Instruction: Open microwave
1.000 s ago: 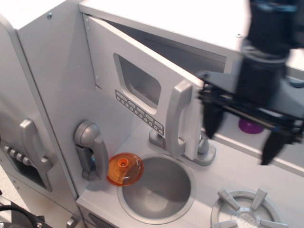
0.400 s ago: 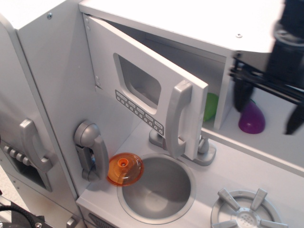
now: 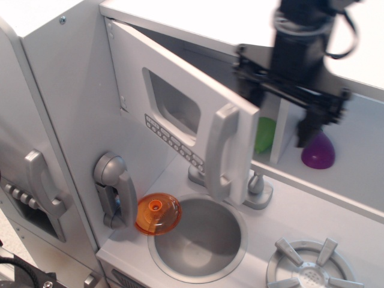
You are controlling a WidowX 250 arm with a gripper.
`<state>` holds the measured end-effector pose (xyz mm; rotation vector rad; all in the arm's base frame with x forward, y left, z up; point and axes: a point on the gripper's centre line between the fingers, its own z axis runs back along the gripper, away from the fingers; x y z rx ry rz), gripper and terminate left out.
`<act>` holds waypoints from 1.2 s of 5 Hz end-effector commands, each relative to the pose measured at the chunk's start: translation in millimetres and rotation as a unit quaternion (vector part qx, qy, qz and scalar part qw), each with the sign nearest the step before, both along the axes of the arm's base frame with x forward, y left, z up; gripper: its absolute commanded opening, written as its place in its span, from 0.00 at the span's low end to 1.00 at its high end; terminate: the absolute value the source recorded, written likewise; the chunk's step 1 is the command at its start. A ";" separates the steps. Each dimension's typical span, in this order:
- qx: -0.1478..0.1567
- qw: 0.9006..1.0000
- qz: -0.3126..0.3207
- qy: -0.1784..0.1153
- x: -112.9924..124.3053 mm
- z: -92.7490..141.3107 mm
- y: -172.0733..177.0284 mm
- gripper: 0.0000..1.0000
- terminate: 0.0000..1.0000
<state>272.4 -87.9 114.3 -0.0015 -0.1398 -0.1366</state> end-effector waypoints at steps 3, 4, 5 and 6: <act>0.006 1.000 0.014 0.004 -84.6 8.7 95.9 1.00 0.00; 0.006 1.000 0.011 -0.010 -93.1 17.8 111.2 1.00 0.00; -0.018 1.000 0.012 -0.010 -90.1 38.4 95.2 1.00 0.00; -0.026 1.000 0.008 -0.009 -84.6 49.7 82.7 1.00 0.00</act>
